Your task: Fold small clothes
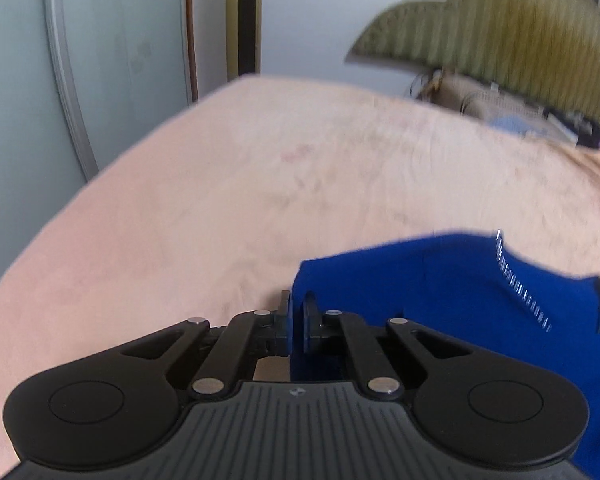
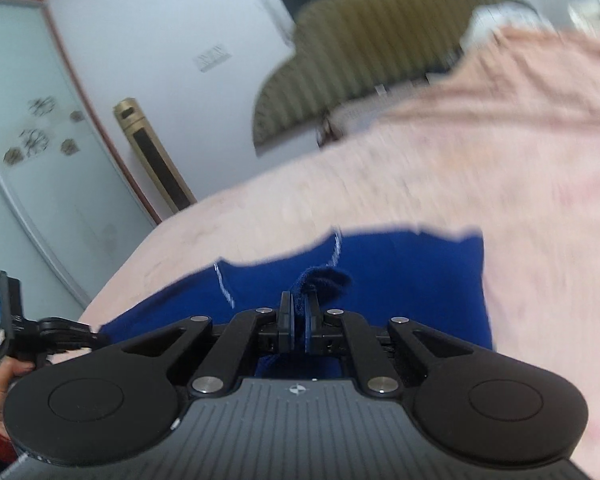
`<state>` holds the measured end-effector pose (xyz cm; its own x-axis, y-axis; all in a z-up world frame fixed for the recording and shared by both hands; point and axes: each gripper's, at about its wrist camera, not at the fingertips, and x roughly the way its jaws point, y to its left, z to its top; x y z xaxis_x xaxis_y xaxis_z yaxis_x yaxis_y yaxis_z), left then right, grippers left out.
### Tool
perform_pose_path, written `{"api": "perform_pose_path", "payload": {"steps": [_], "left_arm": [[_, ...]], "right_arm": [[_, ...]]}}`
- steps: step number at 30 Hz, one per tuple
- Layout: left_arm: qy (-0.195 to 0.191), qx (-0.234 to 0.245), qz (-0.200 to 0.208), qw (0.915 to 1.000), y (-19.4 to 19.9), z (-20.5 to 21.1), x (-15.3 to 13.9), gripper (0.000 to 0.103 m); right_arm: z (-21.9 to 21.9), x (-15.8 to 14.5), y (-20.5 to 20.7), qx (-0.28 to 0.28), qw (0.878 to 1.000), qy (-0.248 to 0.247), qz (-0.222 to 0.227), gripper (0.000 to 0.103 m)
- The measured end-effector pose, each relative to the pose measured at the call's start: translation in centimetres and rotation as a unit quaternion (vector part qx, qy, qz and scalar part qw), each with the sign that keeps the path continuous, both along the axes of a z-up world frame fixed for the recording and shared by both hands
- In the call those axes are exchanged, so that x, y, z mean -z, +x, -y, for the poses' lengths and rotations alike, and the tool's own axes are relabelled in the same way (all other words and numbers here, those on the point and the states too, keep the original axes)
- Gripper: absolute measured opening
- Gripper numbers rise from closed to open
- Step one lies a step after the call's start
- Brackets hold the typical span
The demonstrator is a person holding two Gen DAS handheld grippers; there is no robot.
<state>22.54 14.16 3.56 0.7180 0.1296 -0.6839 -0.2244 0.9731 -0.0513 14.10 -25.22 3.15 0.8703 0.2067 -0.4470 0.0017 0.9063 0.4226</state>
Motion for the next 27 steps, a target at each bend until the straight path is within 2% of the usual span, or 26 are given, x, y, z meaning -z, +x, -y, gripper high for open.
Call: {"api": "perform_pose_path", "payload": {"steps": [5, 7, 9, 12, 15, 19, 21, 22, 24, 25, 26, 27], "left_arm": [[-0.025, -0.004, 0.020, 0.9995, 1.4, -0.3, -1.6, 0.004], [-0.030, -0.001, 0.030, 0.9991, 2.4, 0.2, -1.8, 0.004], [-0.022, 0.005, 0.020, 0.9995, 3.9, 1.0, -1.2, 0.004], [-0.004, 0.015, -0.012, 0.9998, 6.3, 2.3, 0.9, 0.005], [0.026, 0.023, -0.037, 0.9987, 7.1, 3.4, 2.6, 0.006], [0.050, 0.031, -0.030, 0.9978, 5.8, 3.6, 2.4, 0.010], [0.057, 0.026, -0.023, 0.9978, 5.0, 3.4, 1.6, 0.013], [0.060, 0.024, -0.016, 0.9978, 4.6, 3.3, 1.2, 0.016], [0.071, 0.018, 0.004, 0.9973, 3.5, 3.6, 0.2, 0.033], [0.078, 0.018, 0.014, 0.9967, 2.9, 3.8, -0.2, 0.054], [0.086, 0.018, 0.025, 0.9958, 2.2, 4.1, -0.6, 0.077], [0.099, 0.017, 0.043, 0.9941, 1.4, 4.6, -1.0, 0.083]], "right_arm": [[0.7, -2.5, 0.5, 0.011, 0.998, -0.034, 0.059, 0.009], [1.5, -2.6, 0.8, 0.024, 0.997, -0.036, 0.070, 0.009], [2.7, -2.1, 1.3, 0.038, 0.996, -0.032, 0.070, 0.009], [4.0, 0.1, 2.4, 0.055, 0.998, -0.009, 0.026, 0.009], [5.2, 3.3, 3.4, 0.068, 0.997, 0.015, -0.036, 0.009], [5.8, 5.1, 3.5, 0.070, 0.994, 0.035, -0.069, 0.009], [6.1, 5.2, 3.7, 0.060, 0.994, 0.035, -0.081, 0.014], [6.2, 5.2, 4.0, 0.057, 0.994, 0.040, -0.088, 0.017], [6.6, 5.6, 4.5, 0.058, 0.992, 0.050, -0.098, 0.028], [6.6, 5.8, 4.6, 0.059, 0.991, 0.058, -0.101, 0.034], [6.8, 5.9, 4.9, 0.059, 0.991, 0.067, -0.101, 0.034], [7.2, 6.1, 5.4, 0.057, 0.990, 0.076, -0.100, 0.034]]}}
